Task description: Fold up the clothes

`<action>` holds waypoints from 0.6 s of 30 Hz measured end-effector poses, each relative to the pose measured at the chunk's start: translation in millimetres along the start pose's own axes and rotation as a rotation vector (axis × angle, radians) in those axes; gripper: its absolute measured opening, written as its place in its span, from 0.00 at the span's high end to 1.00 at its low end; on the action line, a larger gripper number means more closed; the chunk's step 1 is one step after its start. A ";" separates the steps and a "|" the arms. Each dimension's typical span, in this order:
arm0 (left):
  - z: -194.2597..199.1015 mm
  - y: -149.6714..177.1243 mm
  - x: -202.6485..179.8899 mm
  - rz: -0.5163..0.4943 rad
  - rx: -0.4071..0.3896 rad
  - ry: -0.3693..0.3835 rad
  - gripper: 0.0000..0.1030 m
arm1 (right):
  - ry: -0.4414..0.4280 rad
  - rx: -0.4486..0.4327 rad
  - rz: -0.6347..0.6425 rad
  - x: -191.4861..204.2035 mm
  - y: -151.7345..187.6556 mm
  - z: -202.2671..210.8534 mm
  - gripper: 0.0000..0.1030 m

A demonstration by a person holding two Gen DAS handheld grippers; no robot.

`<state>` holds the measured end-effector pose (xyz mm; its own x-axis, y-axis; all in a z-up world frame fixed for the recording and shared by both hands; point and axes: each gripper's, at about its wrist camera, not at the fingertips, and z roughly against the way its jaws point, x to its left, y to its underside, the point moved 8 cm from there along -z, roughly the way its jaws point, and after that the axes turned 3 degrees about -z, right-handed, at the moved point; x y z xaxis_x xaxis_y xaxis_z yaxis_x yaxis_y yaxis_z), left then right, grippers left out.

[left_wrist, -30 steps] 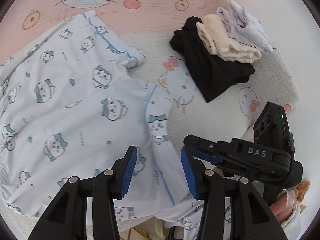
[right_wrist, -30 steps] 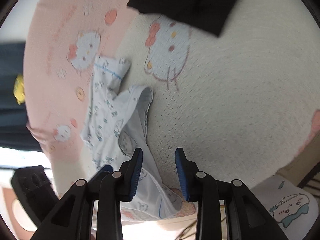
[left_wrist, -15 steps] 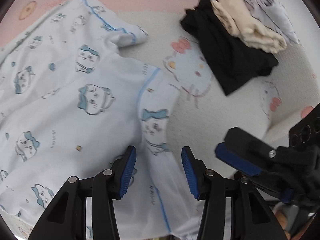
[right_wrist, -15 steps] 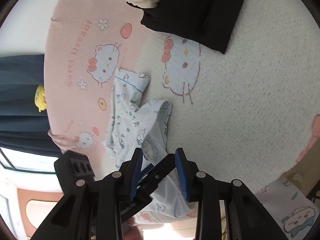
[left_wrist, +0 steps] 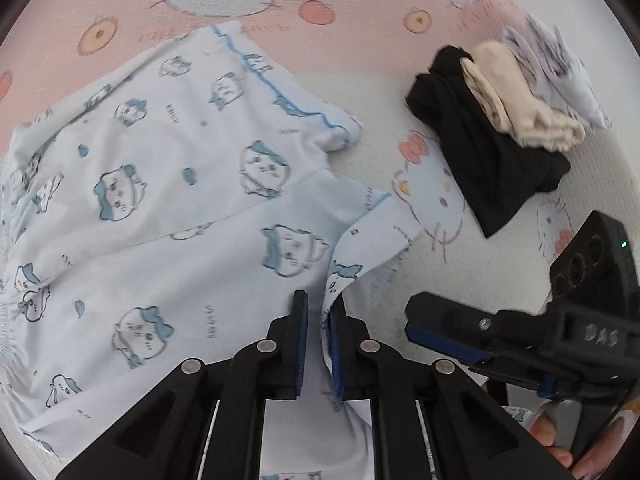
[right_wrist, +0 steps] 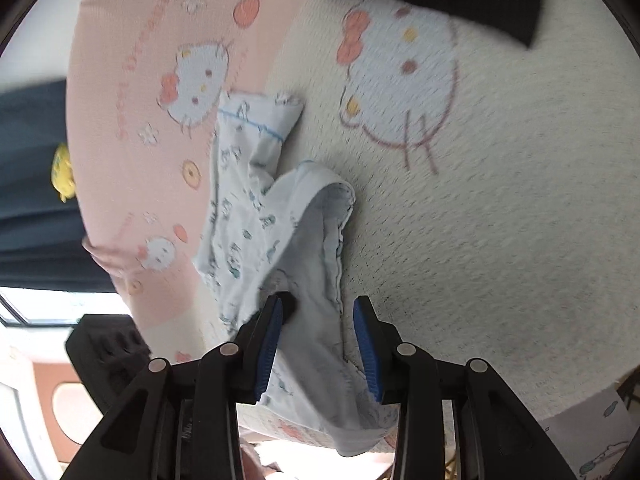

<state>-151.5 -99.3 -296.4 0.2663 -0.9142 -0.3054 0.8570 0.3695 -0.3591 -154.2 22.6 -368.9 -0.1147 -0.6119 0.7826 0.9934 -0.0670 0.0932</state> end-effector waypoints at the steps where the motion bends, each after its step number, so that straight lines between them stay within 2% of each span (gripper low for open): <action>1: 0.2 0.4 3.1 0.001 -0.001 0.002 0.96 | 0.011 0.002 0.001 0.0 -0.6 -2.5 0.65; 8: 5.5 -5.6 23.2 -0.007 -0.016 -0.022 0.96 | 0.048 -0.014 0.009 -0.2 -8.6 -11.6 0.65; 14: 8.8 -9.0 45.1 0.059 -0.011 0.011 0.96 | 0.091 -0.021 0.205 22.3 -13.1 -25.5 0.65; 18: 5.9 -5.7 52.9 0.088 0.002 0.037 0.96 | 0.082 0.013 0.307 38.8 -5.8 -41.6 0.65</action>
<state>-139.6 -150.8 -305.3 0.3242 -0.8713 -0.3683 0.8317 0.4480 -0.3278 -164.1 -33.5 -364.7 0.1920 -0.6634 0.7232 0.9813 0.1408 -0.1314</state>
